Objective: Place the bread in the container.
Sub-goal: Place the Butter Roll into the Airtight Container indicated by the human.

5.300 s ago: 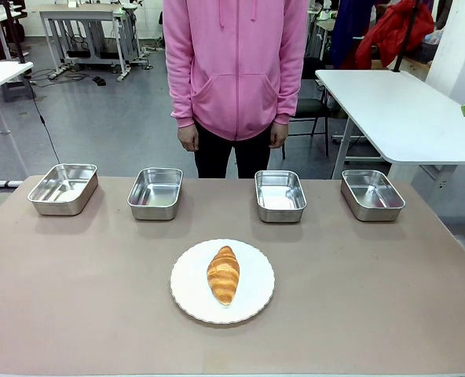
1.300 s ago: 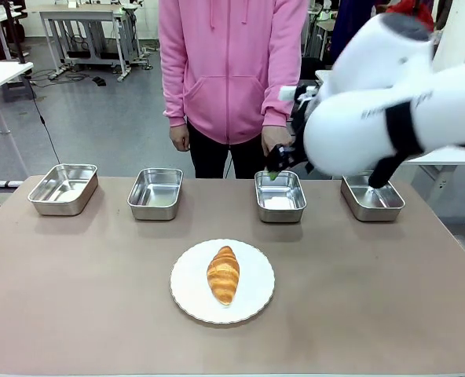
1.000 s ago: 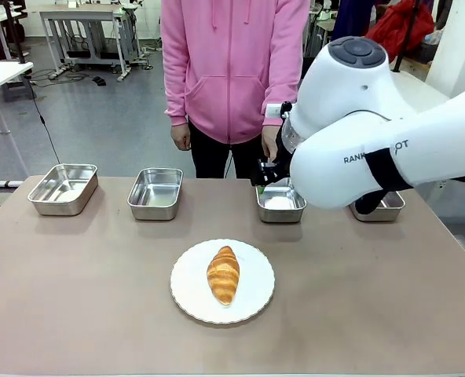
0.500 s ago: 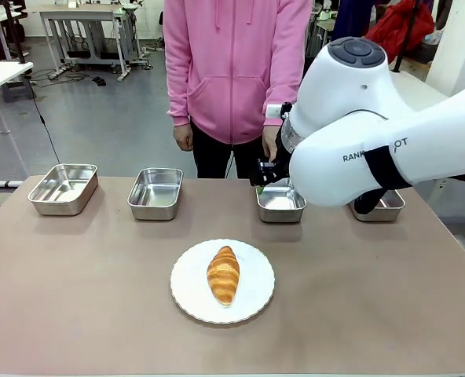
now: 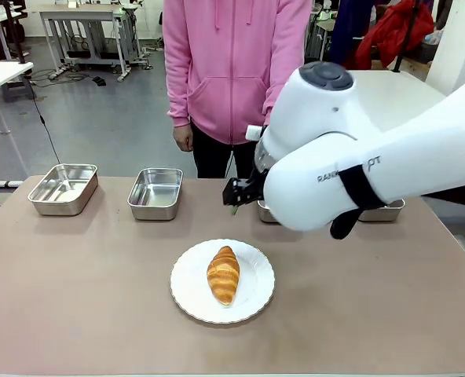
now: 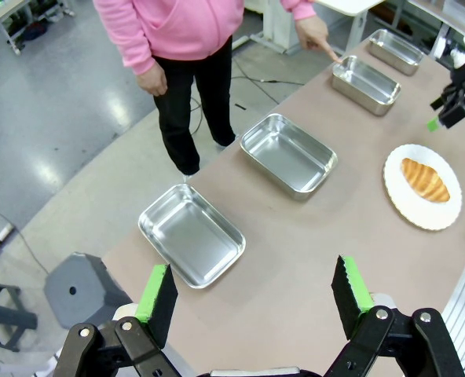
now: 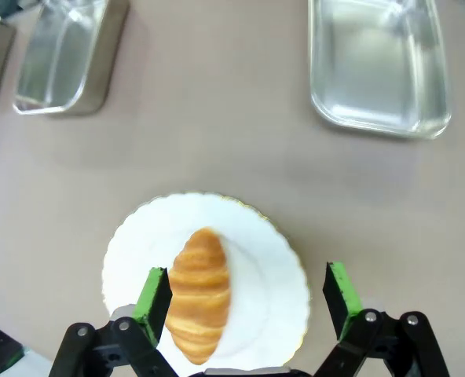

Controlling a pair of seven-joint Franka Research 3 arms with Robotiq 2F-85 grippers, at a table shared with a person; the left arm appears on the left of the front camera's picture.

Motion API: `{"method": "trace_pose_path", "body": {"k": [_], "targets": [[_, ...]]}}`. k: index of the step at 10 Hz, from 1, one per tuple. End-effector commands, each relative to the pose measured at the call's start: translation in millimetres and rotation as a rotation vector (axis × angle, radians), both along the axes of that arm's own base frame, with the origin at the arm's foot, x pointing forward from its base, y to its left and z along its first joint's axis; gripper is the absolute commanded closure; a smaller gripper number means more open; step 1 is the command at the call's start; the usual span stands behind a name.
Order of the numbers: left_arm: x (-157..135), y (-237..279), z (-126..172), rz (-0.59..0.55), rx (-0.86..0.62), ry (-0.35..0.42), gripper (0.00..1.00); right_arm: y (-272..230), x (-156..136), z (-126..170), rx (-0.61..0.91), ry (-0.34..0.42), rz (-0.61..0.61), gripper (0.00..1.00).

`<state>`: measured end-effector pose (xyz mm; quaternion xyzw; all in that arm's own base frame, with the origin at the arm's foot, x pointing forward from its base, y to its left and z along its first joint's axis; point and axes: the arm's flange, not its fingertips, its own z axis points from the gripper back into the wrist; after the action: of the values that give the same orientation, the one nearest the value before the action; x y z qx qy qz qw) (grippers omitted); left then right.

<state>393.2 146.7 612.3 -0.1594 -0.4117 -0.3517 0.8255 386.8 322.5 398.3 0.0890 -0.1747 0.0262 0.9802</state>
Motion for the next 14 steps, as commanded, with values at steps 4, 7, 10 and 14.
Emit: {"method": "trace_pose_path", "body": {"k": [4,7,10,14], "targets": [[-1.0,-0.3,0.7,-0.009,-0.008,-0.008,0.00,46.3,-17.7,-44.1,0.045,0.159,-0.101,0.00],[-1.0,-0.3,0.7,-0.009,-0.008,-0.008,0.00,56.3,-23.5,-67.3,0.037,0.227,-0.112,0.00],[-1.0,-0.3,0.7,-0.009,-0.008,-0.008,0.00,59.4,-22.0,-86.8,0.023,0.280,-0.116,0.00],[-1.0,-0.3,0.7,-0.009,-0.008,-0.008,0.00,63.8,-18.8,-103.6,0.015,0.328,-0.096,0.00]]}}
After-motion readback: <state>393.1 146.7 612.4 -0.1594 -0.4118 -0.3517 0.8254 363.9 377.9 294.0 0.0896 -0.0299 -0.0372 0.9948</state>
